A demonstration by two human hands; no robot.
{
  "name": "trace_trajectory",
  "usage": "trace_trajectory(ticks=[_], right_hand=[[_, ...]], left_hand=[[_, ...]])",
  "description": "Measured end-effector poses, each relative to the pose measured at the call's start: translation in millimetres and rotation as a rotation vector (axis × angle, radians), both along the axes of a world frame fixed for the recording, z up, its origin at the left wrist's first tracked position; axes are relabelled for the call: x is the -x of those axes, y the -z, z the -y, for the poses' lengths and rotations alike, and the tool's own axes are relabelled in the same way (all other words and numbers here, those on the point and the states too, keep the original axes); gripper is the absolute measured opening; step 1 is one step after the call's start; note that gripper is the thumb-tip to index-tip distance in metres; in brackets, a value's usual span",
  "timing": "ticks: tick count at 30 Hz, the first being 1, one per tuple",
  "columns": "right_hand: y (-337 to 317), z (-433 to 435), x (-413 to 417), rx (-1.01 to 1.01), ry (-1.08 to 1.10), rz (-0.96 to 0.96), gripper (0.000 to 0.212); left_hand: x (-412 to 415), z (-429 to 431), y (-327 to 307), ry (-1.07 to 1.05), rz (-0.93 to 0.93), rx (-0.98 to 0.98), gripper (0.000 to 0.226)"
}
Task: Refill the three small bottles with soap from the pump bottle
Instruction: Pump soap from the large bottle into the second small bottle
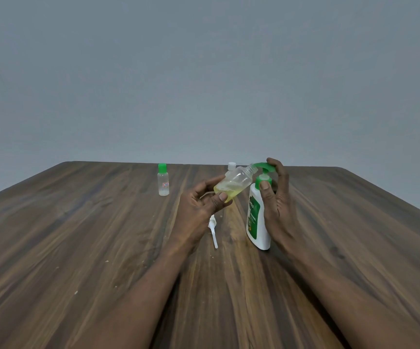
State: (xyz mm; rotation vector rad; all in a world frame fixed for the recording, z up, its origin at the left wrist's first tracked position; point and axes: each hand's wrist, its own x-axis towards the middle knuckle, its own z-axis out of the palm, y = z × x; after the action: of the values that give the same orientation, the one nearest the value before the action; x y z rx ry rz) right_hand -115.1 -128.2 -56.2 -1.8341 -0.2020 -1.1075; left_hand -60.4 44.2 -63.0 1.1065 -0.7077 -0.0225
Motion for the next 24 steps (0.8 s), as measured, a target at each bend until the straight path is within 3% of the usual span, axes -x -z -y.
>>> trace_trajectory(ticks=[10,19,24], right_hand=[[-1.5,-1.5,0.9,-0.009,0.028,-0.001,0.034],[1.3,0.4,-1.3,0.055,0.020,0.027,0.047],[2.2,0.1,-3.9,0.014,-0.012,0.025,0.036]], left_hand=[[1.3,-1.5,1.5,0.004,-0.007,-0.005,0.038],[2.8,-1.7,-1.7,0.001,0.009,0.002,0.038],[0.2,-1.9,1.1,0.014,0.017,0.002,0.036]])
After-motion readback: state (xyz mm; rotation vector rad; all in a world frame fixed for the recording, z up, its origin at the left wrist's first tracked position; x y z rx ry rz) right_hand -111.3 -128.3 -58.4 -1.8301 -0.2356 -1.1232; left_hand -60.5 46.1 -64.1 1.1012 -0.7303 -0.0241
